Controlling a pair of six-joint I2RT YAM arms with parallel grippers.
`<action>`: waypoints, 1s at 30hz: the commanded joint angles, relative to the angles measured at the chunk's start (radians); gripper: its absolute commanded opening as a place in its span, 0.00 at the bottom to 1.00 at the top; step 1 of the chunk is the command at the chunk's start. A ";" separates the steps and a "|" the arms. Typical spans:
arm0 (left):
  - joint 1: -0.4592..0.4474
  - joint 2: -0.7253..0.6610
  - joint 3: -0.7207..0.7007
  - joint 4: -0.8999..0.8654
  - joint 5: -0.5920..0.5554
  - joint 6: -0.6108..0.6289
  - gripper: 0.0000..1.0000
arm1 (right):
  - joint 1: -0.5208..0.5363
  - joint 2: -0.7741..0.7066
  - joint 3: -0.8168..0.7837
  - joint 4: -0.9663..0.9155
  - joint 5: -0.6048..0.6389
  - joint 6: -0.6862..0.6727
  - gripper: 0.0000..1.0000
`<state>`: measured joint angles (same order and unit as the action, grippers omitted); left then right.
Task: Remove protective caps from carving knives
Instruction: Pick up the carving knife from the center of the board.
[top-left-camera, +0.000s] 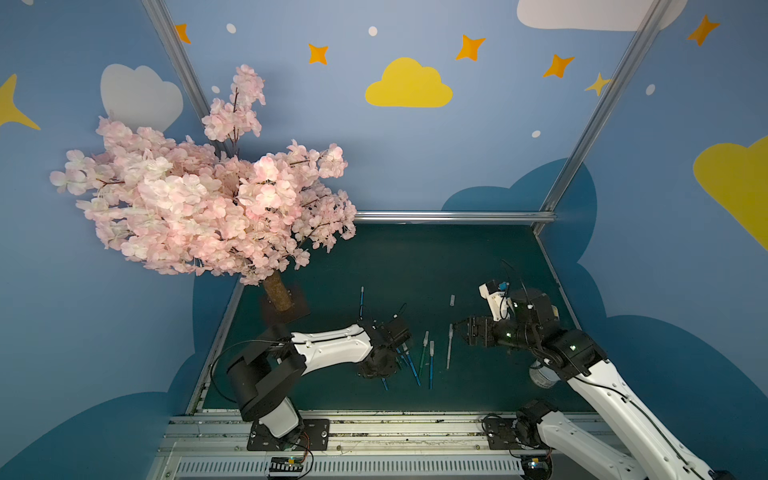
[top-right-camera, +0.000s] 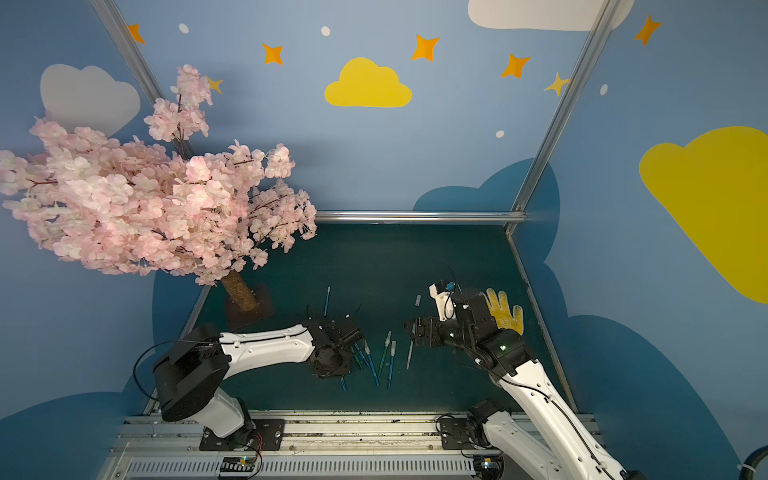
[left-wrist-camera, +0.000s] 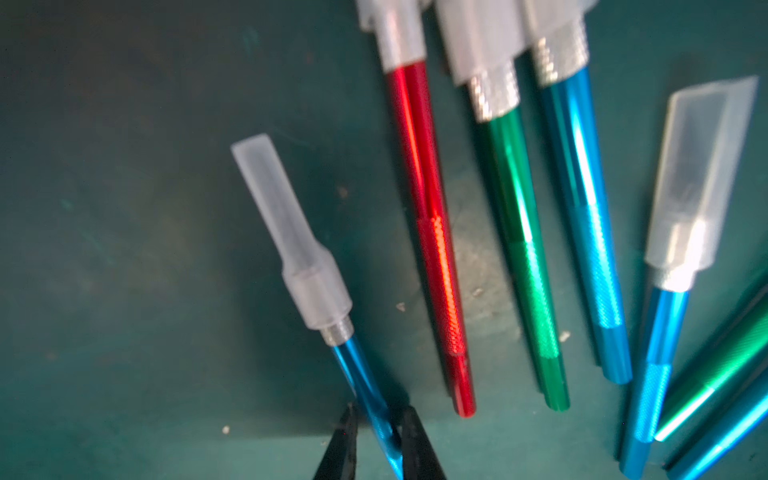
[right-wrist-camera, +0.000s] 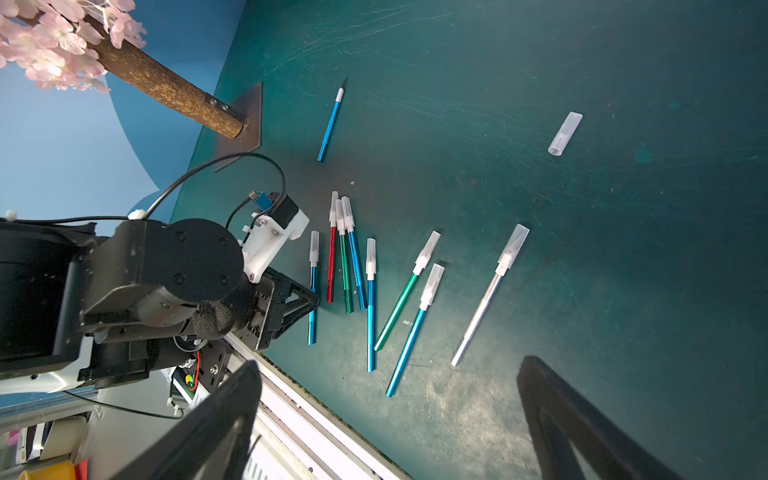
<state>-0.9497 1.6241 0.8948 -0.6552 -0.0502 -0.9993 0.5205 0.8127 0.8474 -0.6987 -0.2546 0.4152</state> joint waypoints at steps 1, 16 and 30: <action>-0.003 0.033 0.002 -0.064 -0.045 0.001 0.19 | 0.002 0.000 -0.011 0.015 -0.011 0.005 0.96; -0.002 -0.016 0.046 -0.112 -0.086 0.037 0.13 | 0.003 0.008 -0.018 0.017 -0.013 0.017 0.94; -0.006 -0.157 0.102 -0.049 -0.085 0.203 0.12 | 0.004 0.037 -0.019 0.040 -0.034 0.036 0.93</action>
<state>-0.9550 1.4975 0.9894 -0.7235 -0.1223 -0.8604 0.5209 0.8391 0.8375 -0.6827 -0.2714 0.4408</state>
